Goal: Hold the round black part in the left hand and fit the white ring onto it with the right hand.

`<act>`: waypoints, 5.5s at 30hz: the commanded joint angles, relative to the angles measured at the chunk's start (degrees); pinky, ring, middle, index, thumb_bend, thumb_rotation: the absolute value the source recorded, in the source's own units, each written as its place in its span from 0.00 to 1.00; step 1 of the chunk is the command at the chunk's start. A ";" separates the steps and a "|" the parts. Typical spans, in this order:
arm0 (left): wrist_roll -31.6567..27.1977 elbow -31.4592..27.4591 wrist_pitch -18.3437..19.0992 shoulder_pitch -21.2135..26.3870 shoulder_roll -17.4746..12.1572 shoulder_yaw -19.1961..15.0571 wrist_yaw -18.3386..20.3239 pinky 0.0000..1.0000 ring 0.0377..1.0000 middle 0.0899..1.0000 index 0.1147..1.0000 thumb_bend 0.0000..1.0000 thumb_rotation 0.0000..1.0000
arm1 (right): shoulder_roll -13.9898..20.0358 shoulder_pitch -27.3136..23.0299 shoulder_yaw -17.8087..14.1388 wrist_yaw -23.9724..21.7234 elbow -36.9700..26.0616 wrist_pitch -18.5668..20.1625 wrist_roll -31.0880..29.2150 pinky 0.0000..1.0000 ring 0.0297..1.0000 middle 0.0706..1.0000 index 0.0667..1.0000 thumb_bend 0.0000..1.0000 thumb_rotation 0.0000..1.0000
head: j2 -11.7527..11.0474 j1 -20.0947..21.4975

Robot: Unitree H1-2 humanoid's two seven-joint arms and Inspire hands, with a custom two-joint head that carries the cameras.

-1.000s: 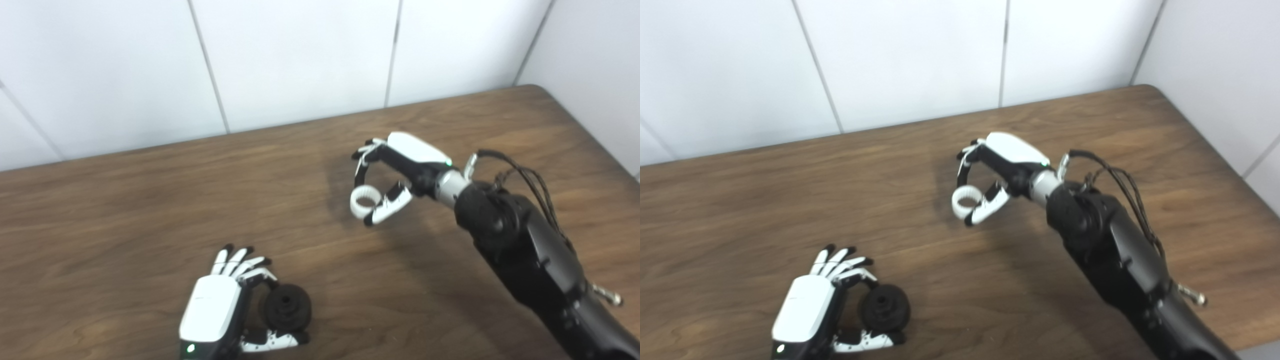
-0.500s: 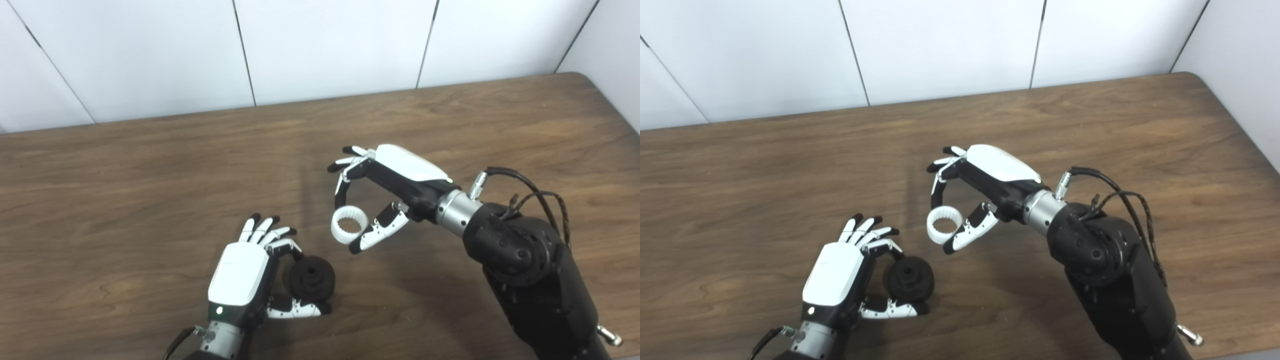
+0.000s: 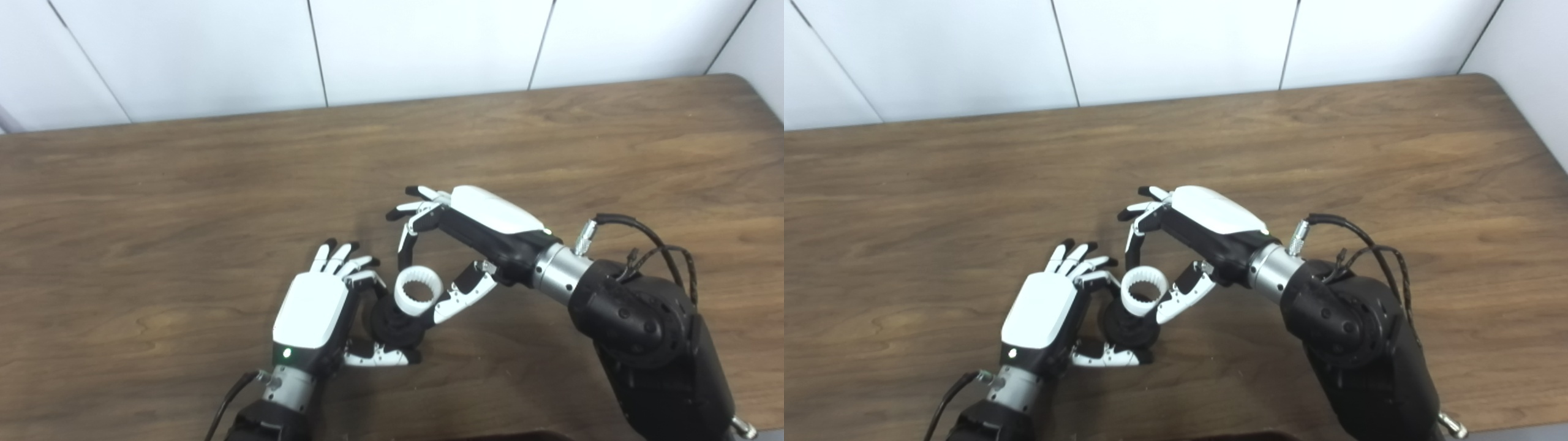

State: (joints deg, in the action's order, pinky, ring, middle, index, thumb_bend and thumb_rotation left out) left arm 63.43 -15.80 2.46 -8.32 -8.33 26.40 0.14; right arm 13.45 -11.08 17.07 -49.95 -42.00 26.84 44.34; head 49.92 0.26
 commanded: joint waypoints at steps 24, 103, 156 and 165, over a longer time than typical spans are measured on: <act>2.03 -0.64 1.72 0.53 1.44 1.83 2.85 1.00 0.93 0.79 0.42 0.52 0.06 | 0.28 -0.17 3.07 6.10 2.65 -5.56 -0.06 1.00 1.00 0.86 0.45 0.52 0.13 | 0.40 -1.18; 3.40 -2.01 1.91 0.77 3.73 2.58 2.97 1.00 0.92 0.78 0.42 0.52 0.06 | 3.04 4.07 3.04 13.04 7.93 -11.16 -0.45 1.00 0.99 0.84 0.45 0.52 0.13 | 0.60 -0.48; 3.39 -2.01 1.69 0.85 3.49 2.07 2.78 1.00 0.92 0.77 0.42 0.52 0.05 | 5.73 2.30 -2.37 11.76 5.43 -8.63 -0.65 1.00 1.00 0.86 0.55 1.00 0.18 | 0.59 0.17; 2.71 -2.00 1.37 0.83 2.94 1.40 2.97 1.00 0.92 0.77 0.42 0.52 0.06 | 9.36 1.78 -5.90 9.38 2.89 -6.66 -1.33 1.00 1.00 0.87 0.60 1.00 0.23 | 0.25 0.65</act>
State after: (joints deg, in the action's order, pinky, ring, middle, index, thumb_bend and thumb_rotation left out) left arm 66.47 -16.72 4.20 -7.76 -5.21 28.07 3.44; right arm 21.63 -7.50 12.16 -40.91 -37.02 20.13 43.27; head 50.10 0.88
